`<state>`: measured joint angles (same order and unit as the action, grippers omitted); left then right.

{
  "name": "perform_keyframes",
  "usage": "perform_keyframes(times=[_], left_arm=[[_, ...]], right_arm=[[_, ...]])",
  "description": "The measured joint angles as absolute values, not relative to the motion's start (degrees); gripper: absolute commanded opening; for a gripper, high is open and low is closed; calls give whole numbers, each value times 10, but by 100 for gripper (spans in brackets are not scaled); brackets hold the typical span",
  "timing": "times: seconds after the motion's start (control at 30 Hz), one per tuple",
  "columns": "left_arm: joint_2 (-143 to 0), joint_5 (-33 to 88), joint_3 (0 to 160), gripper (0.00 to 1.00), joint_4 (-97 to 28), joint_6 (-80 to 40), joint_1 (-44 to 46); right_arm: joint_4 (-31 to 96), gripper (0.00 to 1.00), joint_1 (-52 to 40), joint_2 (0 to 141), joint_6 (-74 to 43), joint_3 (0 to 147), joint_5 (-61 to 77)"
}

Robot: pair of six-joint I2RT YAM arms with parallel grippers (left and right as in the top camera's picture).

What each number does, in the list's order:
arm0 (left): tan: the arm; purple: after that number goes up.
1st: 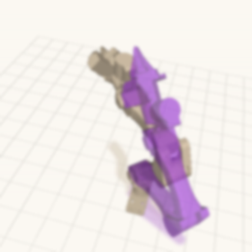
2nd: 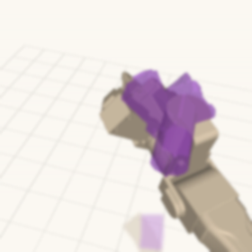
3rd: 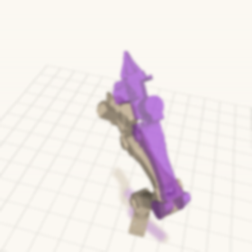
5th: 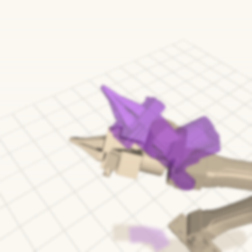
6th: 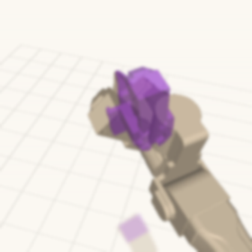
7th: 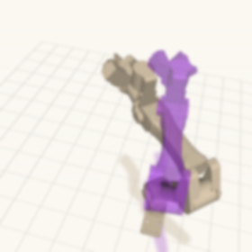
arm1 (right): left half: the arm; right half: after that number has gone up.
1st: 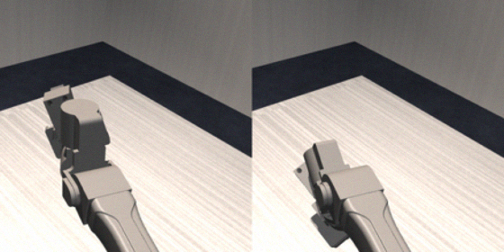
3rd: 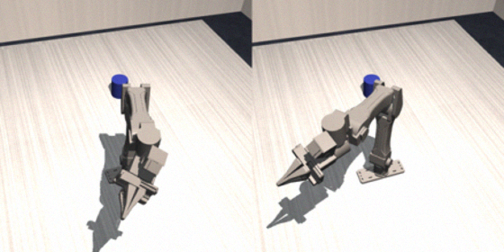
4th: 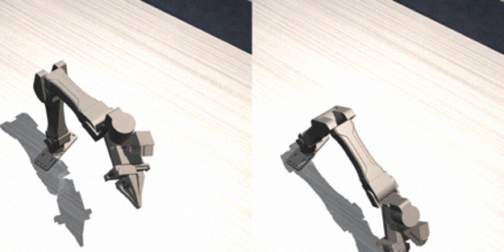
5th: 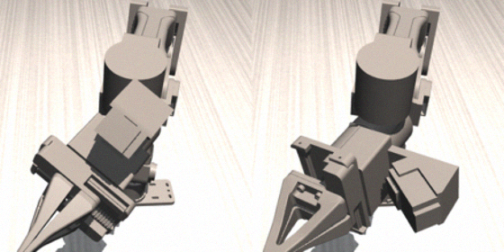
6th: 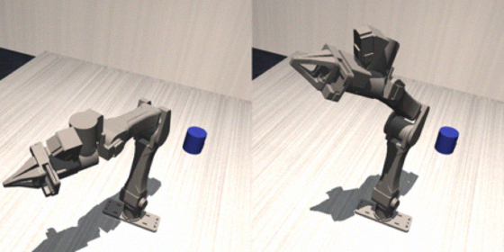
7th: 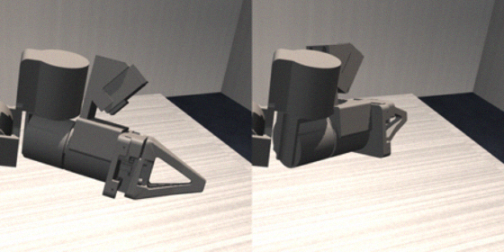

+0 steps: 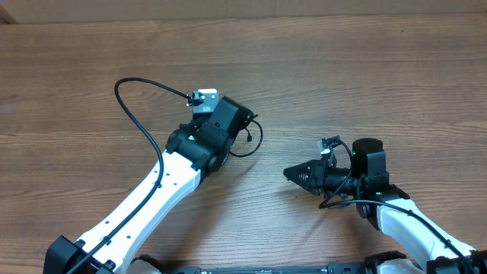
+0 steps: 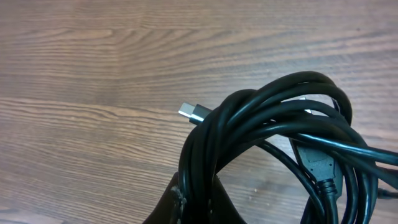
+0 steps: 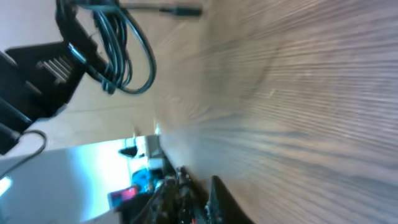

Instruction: Untangle cables

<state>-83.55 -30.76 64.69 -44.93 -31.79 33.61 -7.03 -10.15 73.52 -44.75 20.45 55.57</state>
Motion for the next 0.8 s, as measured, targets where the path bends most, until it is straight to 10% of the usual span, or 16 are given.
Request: perform_keyframes(times=[0.37,0.8], left_arm=[[-835,-208,646,4,-440,-299,336],[-835,-96,645,4,-422,-264,342]], right_arm=[[-158,63,-184,735,-541,204,487],[-43,56,-285,735,-640,205,199]])
